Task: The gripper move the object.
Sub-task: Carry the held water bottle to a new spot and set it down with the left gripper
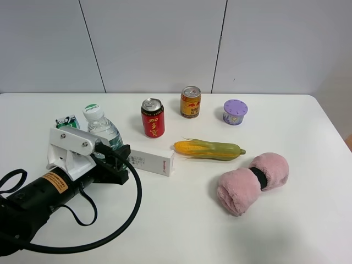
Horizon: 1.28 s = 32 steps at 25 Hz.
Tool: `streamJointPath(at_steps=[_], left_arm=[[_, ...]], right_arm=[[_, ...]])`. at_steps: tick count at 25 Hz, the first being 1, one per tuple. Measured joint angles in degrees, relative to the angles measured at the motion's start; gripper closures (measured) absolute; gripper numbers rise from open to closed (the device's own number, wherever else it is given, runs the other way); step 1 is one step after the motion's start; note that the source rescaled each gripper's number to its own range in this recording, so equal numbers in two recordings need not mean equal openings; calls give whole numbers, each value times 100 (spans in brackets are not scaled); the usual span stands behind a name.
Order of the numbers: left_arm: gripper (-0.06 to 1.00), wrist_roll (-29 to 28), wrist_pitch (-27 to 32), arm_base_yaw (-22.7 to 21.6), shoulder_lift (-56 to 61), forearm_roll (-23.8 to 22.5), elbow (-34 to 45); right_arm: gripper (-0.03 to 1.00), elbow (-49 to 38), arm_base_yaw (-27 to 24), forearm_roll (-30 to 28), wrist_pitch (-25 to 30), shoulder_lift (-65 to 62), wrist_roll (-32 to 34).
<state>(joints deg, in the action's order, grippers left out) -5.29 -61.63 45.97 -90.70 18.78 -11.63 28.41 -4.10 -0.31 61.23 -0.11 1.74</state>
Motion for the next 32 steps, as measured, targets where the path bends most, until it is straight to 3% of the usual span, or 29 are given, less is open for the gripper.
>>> streamJointPath(at_steps=[10, 16, 24, 32], left_arm=[[88, 0, 5, 0, -5, 0, -21], [88, 6, 177, 0, -17, -223, -437], [88, 143, 1436, 0, -101, -882, -1759], [88, 285, 1828, -118, -1111, -2044, -3499]], right_arm=[[-3, 0, 0, 0, 0, 0, 0], [-3, 0, 0, 0, 0, 0, 0], [-3, 0, 0, 0, 0, 0, 0], [-3, 0, 0, 0, 0, 0, 0]])
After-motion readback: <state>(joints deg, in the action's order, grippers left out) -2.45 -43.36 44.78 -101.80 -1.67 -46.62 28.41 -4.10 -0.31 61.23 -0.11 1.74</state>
